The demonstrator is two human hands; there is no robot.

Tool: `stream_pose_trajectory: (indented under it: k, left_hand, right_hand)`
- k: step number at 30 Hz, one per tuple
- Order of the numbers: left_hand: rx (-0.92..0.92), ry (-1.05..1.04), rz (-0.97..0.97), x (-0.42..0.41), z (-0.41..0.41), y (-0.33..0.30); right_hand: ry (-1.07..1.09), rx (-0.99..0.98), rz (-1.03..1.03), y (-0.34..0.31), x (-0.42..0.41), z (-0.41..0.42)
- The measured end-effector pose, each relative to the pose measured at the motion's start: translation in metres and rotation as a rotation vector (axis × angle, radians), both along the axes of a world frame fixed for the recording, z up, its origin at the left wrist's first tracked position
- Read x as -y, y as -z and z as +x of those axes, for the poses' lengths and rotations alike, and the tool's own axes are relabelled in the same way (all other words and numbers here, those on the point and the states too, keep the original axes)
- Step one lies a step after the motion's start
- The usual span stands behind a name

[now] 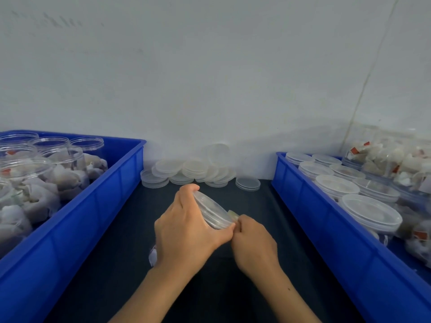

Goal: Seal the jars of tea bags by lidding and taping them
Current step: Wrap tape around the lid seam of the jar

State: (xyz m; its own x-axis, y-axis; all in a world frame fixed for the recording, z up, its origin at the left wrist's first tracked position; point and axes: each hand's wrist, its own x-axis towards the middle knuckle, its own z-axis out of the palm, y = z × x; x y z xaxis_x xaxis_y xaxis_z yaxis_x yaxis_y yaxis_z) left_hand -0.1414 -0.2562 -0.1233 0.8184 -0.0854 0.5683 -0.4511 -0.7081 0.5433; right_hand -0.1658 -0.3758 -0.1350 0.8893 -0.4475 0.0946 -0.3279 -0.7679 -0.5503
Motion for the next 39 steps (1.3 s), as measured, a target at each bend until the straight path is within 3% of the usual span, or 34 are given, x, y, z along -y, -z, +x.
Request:
stream_pose_trajectory:
  k: [8, 17, 23, 26, 31, 33, 36, 39]
  left_hand:
    - [-0.012, -0.017, -0.009, 0.0, -0.003, -0.001]
    - [-0.071, -0.04, -0.045, -0.005, 0.019, 0.0]
    - [-0.133, 0.098, -0.113, -0.016, 0.024, 0.005]
    - [-0.213, 0.184, -0.159, -0.024, 0.03, 0.003]
    - [-0.216, 0.267, -0.127, -0.03, 0.031, 0.003]
    - [-0.21, 0.259, -0.104, -0.029, 0.031, 0.003]
    - [-0.191, 0.24, -0.081, -0.027, 0.029, 0.003]
    - [-0.127, 0.274, -0.014, -0.022, 0.019, 0.004]
  right_hand:
    - [0.009, 0.034, 0.003, 0.003, 0.005, 0.009]
    - [-0.217, 0.106, 0.239, 0.013, 0.018, -0.004]
    - [-0.227, 0.095, 0.256, 0.004, 0.02, -0.005]
    - [-0.28, 0.018, 0.299, -0.001, 0.015, -0.005]
    - [-0.343, -0.271, 0.338, -0.009, 0.008, 0.002]
    - [-0.298, -0.253, 0.268, -0.01, 0.002, 0.008]
    - [-0.175, -0.185, -0.078, -0.008, -0.002, 0.015]
    - [-0.093, -0.185, -0.237, -0.002, -0.002, 0.019]
